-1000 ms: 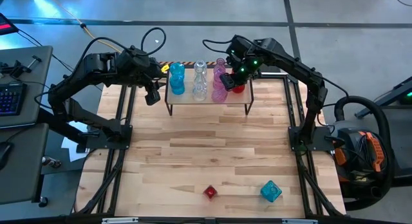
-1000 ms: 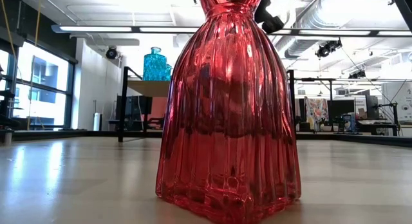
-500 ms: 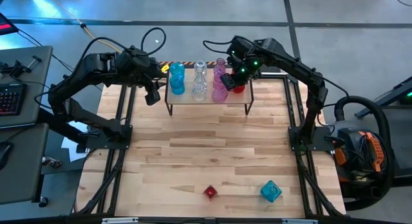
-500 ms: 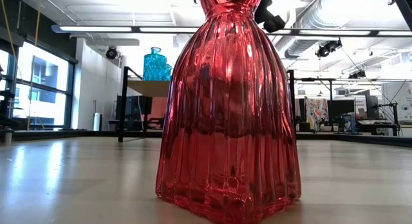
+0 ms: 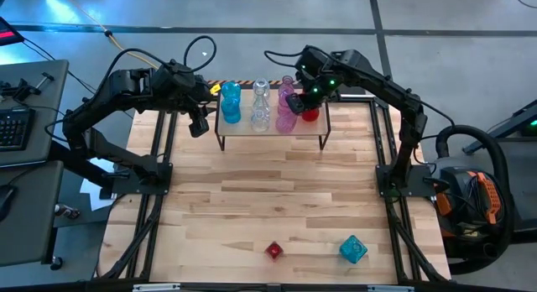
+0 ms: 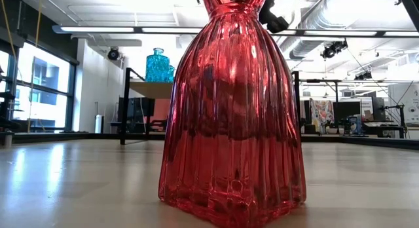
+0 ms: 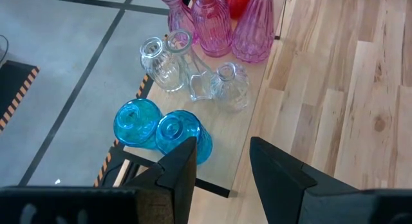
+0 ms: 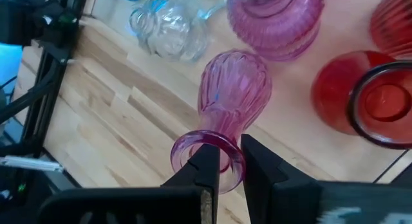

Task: Sort vases onto shelf
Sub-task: Put the violet vase on the shelf aligned with the other violet vase

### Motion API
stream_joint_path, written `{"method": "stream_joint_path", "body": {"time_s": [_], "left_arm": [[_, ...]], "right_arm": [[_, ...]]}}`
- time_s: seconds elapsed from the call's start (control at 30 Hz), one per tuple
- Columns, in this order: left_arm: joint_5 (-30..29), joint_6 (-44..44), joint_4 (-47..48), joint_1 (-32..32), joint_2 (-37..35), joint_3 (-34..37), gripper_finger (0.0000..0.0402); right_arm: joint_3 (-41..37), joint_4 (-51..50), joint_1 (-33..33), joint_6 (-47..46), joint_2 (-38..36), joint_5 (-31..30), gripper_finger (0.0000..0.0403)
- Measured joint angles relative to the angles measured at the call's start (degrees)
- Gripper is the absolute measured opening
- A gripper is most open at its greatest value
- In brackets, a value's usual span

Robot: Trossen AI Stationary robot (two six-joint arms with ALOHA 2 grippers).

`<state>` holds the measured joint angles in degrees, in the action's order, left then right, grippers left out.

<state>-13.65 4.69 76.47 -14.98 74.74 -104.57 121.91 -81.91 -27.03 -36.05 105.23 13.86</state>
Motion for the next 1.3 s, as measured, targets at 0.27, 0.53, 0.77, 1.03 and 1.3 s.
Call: {"method": "stream_joint_path", "body": {"time_s": [0.27,0.53,0.77,1.03,1.3], "left_arm": [[0.00,0.00,0.00,0.01,-0.01,0.00,0.0136],[0.00,0.00,0.00,0.00,0.00,0.00,0.0136],[0.00,0.00,0.00,0.02,0.00,0.00,0.0136],[0.00,0.00,0.00,0.00,0.00,-0.01,0.0136],[0.00,0.00,0.00,0.02,0.00,0.00,0.0136]], "right_arm": [[0.00,-0.02,0.02,-1.35,0.00,0.11,0.0028],[0.00,-0.05,0.02,-2.70,0.00,0.11,0.0028],[0.00,-0.03,0.00,-4.05,0.00,0.12,0.0028],[-0.02,1.21,0.02,-5.44,0.00,-0.09,0.0028],[-0.04,2.08,0.01,-6.83,0.04,-0.15,0.0028]]}}
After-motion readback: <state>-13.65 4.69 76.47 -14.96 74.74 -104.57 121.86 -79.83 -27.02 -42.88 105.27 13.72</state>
